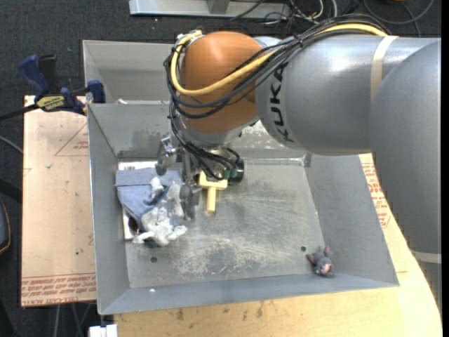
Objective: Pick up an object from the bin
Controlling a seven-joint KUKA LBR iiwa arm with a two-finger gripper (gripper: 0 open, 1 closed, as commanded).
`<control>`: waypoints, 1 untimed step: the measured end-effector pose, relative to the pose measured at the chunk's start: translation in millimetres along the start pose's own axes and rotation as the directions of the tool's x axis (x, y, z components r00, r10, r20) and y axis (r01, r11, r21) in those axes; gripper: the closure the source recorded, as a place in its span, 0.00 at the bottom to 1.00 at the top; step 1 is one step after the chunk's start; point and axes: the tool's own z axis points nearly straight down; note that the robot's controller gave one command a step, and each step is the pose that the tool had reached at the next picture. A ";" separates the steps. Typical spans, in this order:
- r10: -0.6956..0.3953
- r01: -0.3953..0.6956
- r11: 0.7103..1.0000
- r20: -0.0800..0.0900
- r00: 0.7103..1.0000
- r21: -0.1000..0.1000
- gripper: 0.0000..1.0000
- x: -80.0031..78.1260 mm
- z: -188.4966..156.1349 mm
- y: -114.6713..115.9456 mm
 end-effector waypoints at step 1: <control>-0.034 0.034 0.999 0.004 0.999 0.000 0.00 8.8 44.8 -15.5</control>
Offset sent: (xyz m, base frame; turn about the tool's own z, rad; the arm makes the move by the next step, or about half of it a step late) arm -0.0144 -0.0422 -0.1074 -0.4050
